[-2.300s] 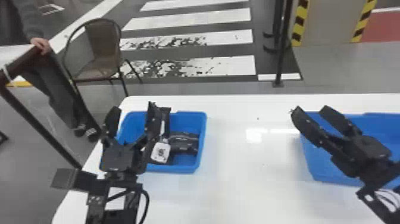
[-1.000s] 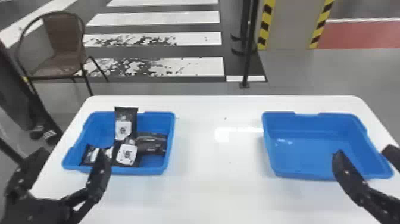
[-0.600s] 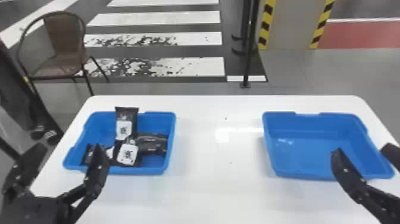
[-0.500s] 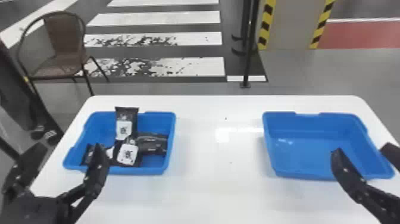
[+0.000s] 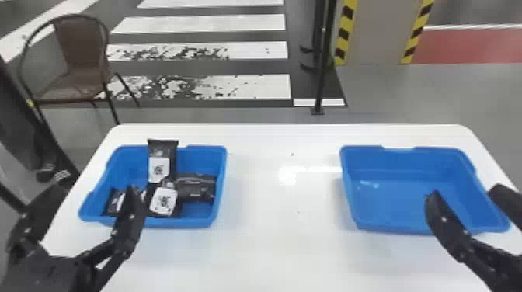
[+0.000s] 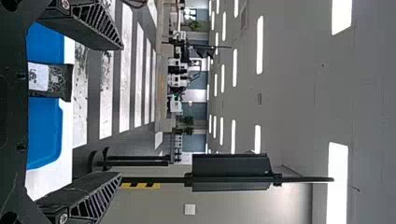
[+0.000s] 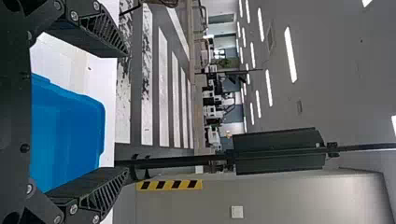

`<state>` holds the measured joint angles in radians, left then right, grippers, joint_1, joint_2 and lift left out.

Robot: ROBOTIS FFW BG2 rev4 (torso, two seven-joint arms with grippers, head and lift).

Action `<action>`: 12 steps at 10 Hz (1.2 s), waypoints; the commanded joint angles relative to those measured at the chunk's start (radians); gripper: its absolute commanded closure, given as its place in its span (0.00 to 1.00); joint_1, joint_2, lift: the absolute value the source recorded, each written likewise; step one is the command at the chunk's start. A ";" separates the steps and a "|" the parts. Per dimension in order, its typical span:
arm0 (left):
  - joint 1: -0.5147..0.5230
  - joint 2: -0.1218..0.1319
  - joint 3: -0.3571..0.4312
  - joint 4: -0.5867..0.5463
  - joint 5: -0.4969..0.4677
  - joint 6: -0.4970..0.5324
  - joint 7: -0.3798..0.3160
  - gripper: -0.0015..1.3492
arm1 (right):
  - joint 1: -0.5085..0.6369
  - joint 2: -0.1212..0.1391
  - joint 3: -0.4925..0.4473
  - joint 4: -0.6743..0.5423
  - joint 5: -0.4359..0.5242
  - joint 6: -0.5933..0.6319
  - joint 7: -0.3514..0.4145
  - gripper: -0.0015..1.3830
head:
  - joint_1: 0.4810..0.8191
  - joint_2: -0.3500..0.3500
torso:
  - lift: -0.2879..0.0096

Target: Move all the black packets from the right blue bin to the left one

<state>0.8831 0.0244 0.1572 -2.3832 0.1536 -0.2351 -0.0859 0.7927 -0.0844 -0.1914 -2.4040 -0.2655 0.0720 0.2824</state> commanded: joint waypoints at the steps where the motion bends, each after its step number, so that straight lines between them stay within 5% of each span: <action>1: 0.000 -0.001 -0.002 0.001 0.002 -0.001 0.000 0.05 | 0.000 0.000 0.000 0.000 0.000 -0.001 0.000 0.12 | 0.63 0.58 | 0.50; 12: 0.000 -0.003 0.000 0.004 0.008 -0.020 0.000 0.05 | 0.007 0.002 0.000 0.000 0.000 -0.035 0.001 0.12 | 0.63 0.59 | 0.50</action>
<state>0.8834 0.0215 0.1574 -2.3795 0.1608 -0.2553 -0.0859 0.8002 -0.0828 -0.1914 -2.4038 -0.2654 0.0368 0.2832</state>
